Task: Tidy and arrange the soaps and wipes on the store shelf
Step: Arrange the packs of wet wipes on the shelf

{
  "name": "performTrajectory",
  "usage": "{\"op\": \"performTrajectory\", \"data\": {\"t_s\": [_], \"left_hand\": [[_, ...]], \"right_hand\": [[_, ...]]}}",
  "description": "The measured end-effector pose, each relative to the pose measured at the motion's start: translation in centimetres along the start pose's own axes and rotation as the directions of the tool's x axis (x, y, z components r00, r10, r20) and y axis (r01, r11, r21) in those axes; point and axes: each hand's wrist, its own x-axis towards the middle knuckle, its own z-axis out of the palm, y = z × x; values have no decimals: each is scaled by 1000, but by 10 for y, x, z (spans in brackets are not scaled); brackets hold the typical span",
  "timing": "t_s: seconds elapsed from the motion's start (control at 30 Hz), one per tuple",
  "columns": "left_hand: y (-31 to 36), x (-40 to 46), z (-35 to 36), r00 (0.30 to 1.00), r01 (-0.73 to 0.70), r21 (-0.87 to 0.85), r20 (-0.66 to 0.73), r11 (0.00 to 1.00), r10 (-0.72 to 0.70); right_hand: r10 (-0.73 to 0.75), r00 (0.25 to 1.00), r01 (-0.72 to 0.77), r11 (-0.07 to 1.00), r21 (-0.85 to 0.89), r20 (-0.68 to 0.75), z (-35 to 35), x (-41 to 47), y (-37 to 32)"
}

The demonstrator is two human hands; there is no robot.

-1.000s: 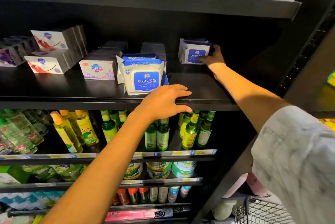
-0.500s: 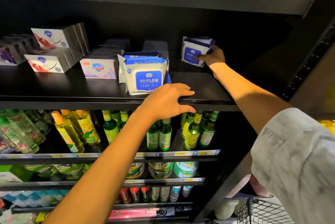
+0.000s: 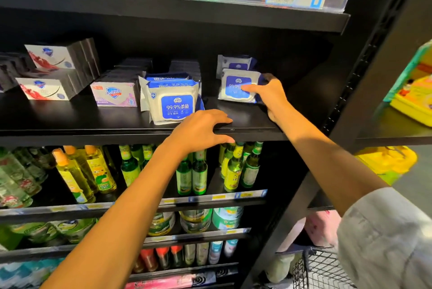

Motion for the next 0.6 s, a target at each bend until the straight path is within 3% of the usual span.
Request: {"op": "performTrajectory", "data": {"t_s": [0.27,0.43,0.6], "left_hand": [[1,-2,2,983,32,-258,-167,966,-77],[7,-1,0,965,91,-283,-211,955,-155],[14,8,-3,931,114,-503,-248,857,-269]], "right_hand": [[26,997,-36,989,144,72,-25,-53,-5],[14,994,-35,981,189,113,-30,-64,-8],[-9,989,-23,977,213,147,-29,-66,-10]]}}
